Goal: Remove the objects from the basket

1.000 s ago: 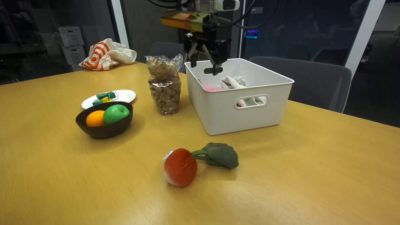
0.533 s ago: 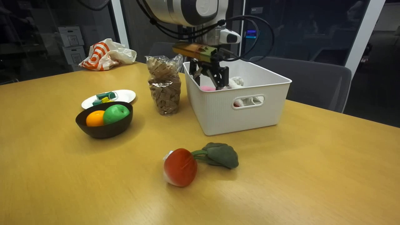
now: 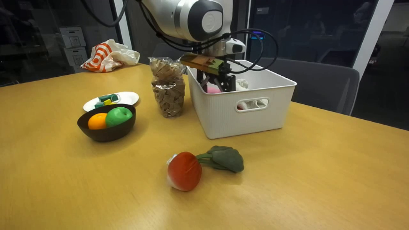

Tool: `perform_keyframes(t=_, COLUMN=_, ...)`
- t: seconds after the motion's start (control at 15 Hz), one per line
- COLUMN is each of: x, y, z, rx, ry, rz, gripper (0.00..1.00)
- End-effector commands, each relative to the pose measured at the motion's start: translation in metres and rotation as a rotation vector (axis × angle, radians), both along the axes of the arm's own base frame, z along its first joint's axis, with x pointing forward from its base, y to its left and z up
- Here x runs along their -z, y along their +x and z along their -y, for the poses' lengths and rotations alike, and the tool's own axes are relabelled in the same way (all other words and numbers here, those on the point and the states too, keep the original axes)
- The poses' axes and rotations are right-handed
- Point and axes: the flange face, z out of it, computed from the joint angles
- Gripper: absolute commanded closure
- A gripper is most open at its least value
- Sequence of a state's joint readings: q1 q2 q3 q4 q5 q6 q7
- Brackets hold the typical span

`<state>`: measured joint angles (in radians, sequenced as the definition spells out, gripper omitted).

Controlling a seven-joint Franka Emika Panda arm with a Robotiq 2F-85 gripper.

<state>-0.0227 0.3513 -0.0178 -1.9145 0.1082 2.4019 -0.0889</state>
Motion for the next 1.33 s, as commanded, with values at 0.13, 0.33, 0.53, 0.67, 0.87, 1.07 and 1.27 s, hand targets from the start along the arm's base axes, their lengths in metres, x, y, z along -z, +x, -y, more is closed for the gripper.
perform_keyframes(t=0.13, x=0.015, y=0.006, z=0.005, rx=-0.020, ry=0.003, rz=-0.008, gripper=0.00)
perform_keyframes(t=0.33, x=0.023, y=0.006, z=0.007, rx=-0.031, ry=0.005, rz=-0.009, gripper=0.25)
perform_keyframes(t=0.53, x=0.021, y=0.006, z=0.006, rx=-0.041, ry=0.005, rz=0.006, gripper=0.42)
perform_keyframes(t=0.67, x=0.018, y=0.006, z=0.006, rx=-0.044, ry=0.007, rz=0.016, gripper=0.58)
perform_keyframes(t=0.87, x=0.013, y=0.005, z=0.005, rx=-0.045, ry=0.015, rz=0.026, gripper=0.78)
perform_keyframes(t=1.07, x=0.006, y=0.005, z=0.007, rx=-0.044, ry=0.013, rz=0.038, gripper=0.97)
perform_keyframes(t=1.27, x=-0.004, y=0.004, z=0.008, rx=-0.044, ry=0.011, rz=0.060, gripper=0.95)
